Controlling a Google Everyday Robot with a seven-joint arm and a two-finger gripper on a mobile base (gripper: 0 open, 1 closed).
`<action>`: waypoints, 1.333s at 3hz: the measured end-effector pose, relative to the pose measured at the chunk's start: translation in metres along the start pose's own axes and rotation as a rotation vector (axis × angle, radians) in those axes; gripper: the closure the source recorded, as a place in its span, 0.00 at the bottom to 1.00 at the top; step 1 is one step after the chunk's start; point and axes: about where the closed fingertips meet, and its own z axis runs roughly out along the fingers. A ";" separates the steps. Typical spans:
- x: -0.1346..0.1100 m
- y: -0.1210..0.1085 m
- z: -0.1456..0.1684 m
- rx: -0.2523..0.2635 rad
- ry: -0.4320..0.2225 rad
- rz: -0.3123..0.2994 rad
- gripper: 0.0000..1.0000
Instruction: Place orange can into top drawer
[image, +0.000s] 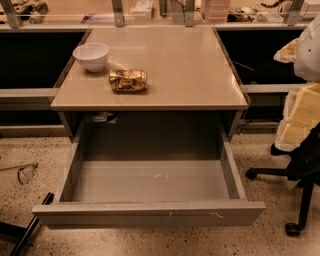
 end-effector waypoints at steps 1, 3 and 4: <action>0.000 0.000 0.000 0.000 0.000 0.000 0.00; -0.080 -0.051 0.049 -0.019 -0.127 -0.106 0.00; -0.139 -0.069 0.077 -0.072 -0.220 -0.180 0.00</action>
Offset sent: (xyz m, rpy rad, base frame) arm 0.0710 0.0540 -0.0209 0.0645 -0.0124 0.1381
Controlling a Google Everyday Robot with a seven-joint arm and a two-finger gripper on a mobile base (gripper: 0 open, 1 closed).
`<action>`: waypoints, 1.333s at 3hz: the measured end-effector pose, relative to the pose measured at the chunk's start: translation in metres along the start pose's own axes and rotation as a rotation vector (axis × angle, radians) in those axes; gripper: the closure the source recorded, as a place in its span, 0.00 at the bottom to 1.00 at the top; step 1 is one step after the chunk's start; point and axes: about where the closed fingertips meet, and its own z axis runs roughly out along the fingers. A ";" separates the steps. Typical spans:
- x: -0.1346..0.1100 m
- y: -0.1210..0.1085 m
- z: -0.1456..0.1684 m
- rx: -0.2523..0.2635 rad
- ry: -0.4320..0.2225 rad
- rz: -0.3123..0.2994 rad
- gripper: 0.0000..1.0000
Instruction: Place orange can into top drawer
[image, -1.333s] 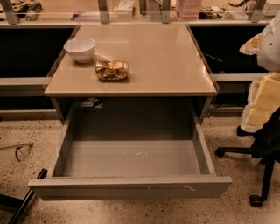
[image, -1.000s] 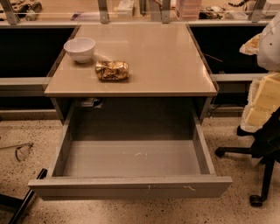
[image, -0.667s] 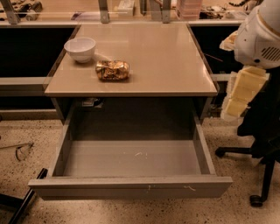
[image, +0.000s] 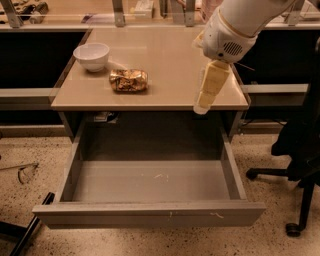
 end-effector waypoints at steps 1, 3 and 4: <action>0.000 0.000 0.000 0.000 0.000 0.000 0.00; -0.060 -0.040 0.044 -0.050 -0.227 -0.109 0.00; -0.089 -0.059 0.091 -0.082 -0.376 -0.140 0.00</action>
Offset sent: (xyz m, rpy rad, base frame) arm 0.0447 0.0611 -0.0009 0.1021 0.0114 0.1600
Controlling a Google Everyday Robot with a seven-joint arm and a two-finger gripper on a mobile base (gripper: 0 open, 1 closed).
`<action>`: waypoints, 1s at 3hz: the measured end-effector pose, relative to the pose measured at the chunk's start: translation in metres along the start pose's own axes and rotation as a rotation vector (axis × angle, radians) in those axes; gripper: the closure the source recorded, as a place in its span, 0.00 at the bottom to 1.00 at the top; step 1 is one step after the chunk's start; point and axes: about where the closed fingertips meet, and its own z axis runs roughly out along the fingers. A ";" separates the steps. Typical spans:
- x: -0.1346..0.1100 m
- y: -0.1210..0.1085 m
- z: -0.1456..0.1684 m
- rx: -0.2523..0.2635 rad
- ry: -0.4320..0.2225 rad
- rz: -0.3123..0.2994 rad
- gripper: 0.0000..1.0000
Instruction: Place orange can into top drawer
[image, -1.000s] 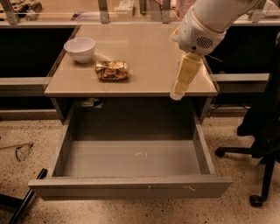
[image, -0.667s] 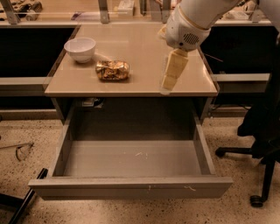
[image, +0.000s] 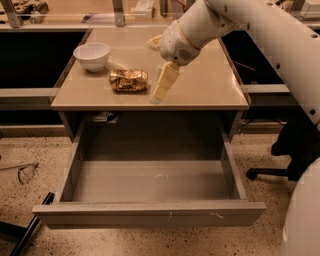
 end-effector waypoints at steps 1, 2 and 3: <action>0.000 0.000 0.001 -0.001 -0.002 0.000 0.00; 0.013 -0.026 0.012 0.023 -0.006 0.036 0.00; 0.030 -0.056 0.028 0.050 0.013 0.086 0.00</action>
Offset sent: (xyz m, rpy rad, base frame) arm 0.0804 -0.0044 -0.0248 0.0399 0.0127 -0.1168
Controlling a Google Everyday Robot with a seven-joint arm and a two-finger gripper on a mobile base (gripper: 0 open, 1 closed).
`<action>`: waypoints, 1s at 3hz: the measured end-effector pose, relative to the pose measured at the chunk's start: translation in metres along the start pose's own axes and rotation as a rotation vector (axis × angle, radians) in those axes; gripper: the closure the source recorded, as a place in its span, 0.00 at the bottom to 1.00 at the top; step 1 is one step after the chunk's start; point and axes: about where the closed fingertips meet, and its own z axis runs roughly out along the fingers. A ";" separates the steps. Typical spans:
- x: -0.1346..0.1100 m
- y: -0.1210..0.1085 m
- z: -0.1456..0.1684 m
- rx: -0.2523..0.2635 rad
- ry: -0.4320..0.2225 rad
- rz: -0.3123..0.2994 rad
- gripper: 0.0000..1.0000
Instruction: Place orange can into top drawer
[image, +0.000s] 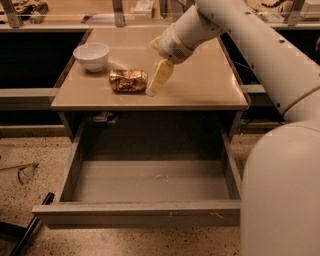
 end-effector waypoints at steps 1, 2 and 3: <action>0.006 -0.008 0.025 -0.039 0.043 0.041 0.00; 0.006 -0.008 0.025 -0.039 0.043 0.041 0.00; 0.011 -0.015 0.037 -0.043 0.063 0.064 0.00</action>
Offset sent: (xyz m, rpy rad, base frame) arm 0.0115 0.0093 -0.0176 -0.0343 0.0478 -0.0133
